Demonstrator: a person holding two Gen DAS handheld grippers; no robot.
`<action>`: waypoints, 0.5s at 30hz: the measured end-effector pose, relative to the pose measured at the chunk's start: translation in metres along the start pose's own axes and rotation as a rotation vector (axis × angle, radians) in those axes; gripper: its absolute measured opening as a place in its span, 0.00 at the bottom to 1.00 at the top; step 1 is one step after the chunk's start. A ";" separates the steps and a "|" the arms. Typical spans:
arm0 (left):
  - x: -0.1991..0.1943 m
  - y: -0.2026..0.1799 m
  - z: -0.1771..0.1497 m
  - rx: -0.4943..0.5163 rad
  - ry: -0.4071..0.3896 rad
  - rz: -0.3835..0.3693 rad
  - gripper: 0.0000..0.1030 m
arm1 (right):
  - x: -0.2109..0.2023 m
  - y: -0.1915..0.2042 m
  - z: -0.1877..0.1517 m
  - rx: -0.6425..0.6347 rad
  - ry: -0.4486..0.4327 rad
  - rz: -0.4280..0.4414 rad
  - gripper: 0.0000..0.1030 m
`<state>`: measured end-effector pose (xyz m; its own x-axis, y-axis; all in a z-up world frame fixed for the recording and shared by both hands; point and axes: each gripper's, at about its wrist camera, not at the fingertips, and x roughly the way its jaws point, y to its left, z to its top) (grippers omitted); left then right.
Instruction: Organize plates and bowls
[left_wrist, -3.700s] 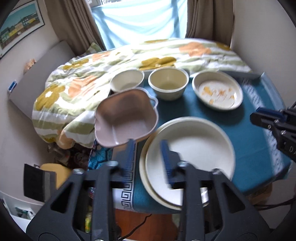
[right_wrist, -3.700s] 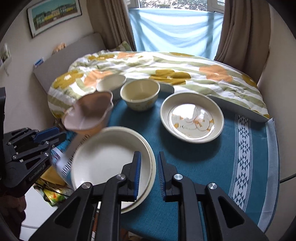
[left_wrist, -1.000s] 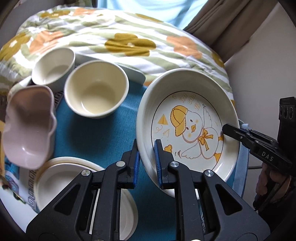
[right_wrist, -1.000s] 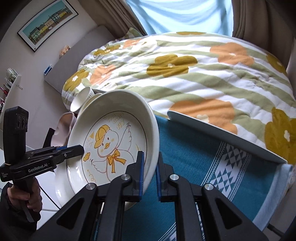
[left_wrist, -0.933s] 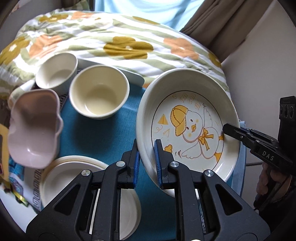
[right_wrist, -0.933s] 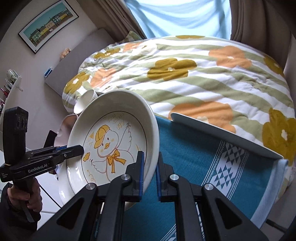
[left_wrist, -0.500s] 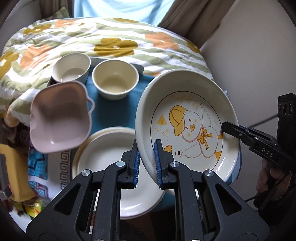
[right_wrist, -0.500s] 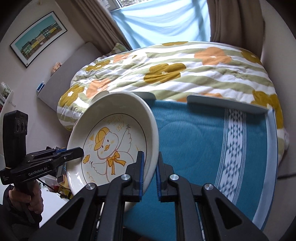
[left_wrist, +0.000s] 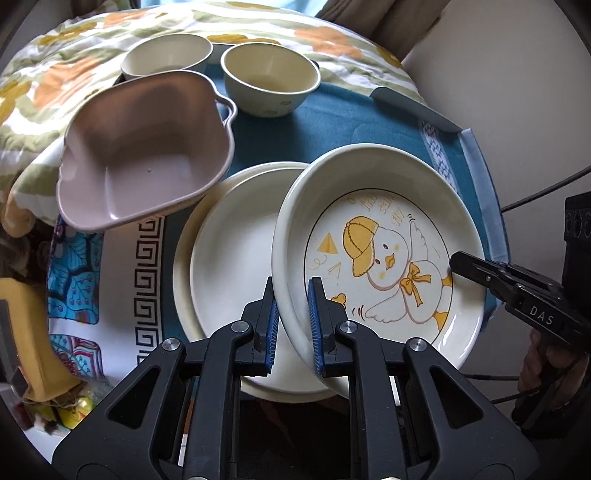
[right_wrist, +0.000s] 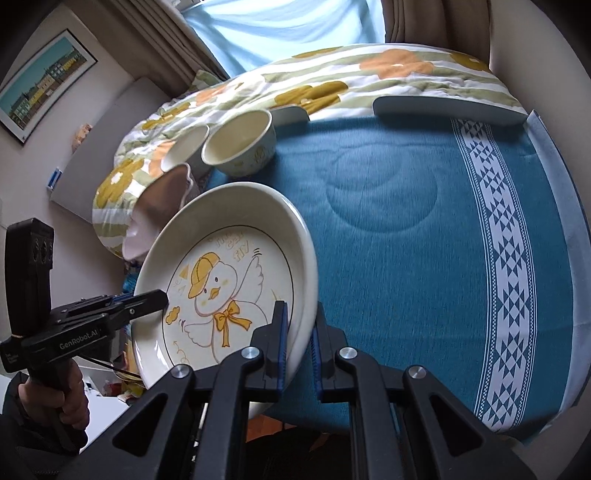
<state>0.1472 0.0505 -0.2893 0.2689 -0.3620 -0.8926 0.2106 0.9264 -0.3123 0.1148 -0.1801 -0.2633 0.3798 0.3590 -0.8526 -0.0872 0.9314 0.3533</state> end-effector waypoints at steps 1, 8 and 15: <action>0.002 0.001 0.001 0.004 0.000 0.003 0.12 | 0.003 0.000 -0.001 -0.003 0.005 -0.004 0.11; 0.020 0.010 0.001 -0.002 0.041 0.051 0.14 | 0.023 0.009 -0.006 -0.036 0.027 -0.031 0.11; 0.030 0.012 0.002 0.008 0.058 0.109 0.16 | 0.029 0.016 -0.001 -0.080 0.032 -0.055 0.11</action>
<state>0.1597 0.0501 -0.3192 0.2356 -0.2523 -0.9385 0.1910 0.9589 -0.2098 0.1234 -0.1546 -0.2823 0.3570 0.3079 -0.8819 -0.1406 0.9511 0.2751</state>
